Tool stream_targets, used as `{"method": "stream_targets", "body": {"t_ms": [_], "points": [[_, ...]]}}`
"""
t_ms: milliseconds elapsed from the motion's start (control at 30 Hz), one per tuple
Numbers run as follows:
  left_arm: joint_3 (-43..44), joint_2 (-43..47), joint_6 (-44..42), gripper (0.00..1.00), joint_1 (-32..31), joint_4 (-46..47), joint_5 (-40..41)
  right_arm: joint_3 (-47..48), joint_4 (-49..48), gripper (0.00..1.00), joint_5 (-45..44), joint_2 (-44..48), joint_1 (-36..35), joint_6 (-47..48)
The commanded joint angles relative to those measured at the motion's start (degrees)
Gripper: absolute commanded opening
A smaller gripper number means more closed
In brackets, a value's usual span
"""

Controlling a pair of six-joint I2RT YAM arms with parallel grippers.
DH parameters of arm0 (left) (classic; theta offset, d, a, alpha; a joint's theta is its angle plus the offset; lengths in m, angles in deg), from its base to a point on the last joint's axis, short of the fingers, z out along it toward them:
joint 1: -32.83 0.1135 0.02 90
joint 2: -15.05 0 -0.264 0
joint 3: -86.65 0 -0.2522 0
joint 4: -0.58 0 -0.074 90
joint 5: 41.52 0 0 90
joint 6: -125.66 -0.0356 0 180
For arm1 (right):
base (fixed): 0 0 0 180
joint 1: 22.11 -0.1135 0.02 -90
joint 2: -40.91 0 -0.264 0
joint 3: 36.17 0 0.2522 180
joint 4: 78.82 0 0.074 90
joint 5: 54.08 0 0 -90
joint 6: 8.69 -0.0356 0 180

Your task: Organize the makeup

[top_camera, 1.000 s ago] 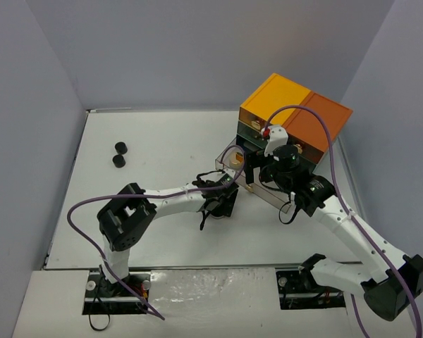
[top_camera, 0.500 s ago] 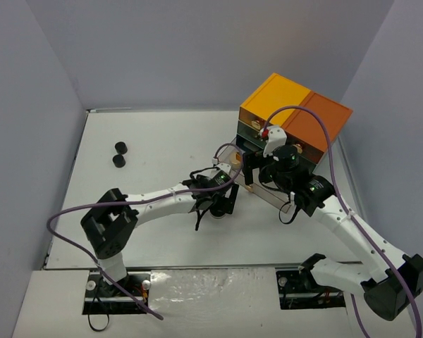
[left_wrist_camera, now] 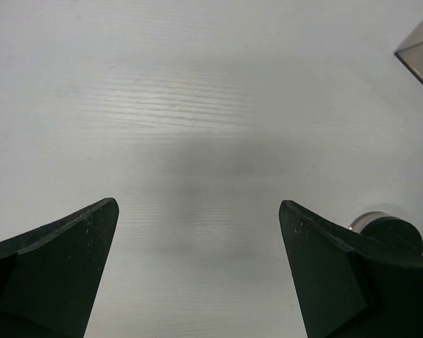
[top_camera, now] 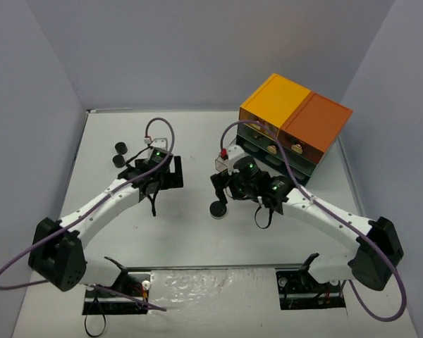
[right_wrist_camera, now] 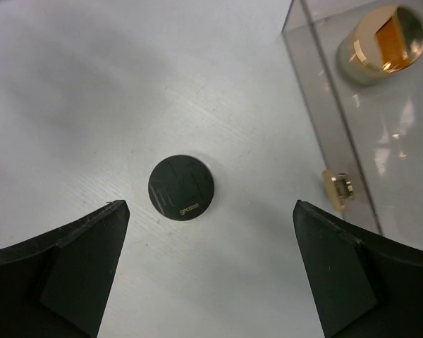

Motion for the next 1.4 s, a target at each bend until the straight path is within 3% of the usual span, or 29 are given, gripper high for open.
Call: {"method": "stream_targets", "body": {"t_ms": [0, 333, 667, 767, 833, 933, 1100, 1233, 1367], "points": [[0.3, 8.6, -4.2, 0.97, 7.8, -3.4, 0.8, -1.8, -4.8, 1.00, 0.5, -5.6, -2.3, -3.7], [-2.1, 18.8, -12.5, 0.97, 25.3, -7.9, -1.5, -3.7, -11.6, 1.00, 1.5, -17.3, -6.0, -6.6], [-5.4, 18.5, -12.8, 0.97, 26.2, -5.0, -0.3, -5.0, -12.9, 0.94, -3.9, -20.8, -6.8, -9.0], [-5.3, 17.6, -13.1, 0.97, 26.2, -4.6, -0.1, -5.9, -13.0, 0.86, -5.5, -20.3, -6.9, -9.7], [-5.3, 17.5, -13.1, 0.97, 26.3, -4.5, -0.3, -6.0, -13.0, 0.75, -6.1, -20.0, -7.0, -9.9], [-5.3, 17.3, -13.1, 0.97, 26.3, -4.3, -0.6, -5.8, -13.0, 0.57, -6.4, -19.2, -7.0, -9.9], [-5.3, 17.2, -13.1, 0.97, 26.4, -4.2, -1.6, -3.7, -11.3, 0.16, -5.5, -15.3, -7.0, -10.6], [-5.3, 17.5, -13.1, 0.97, 26.7, -4.2, -1.8, 1.3, -6.2, 0.09, -8.5, -12.4, -6.8, -10.2], [-5.3, 17.6, -13.0, 0.97, 26.9, -4.2, -2.2, 6.6, -1.4, 0.08, -13.3, -9.6, -3.5, -10.2]]}}
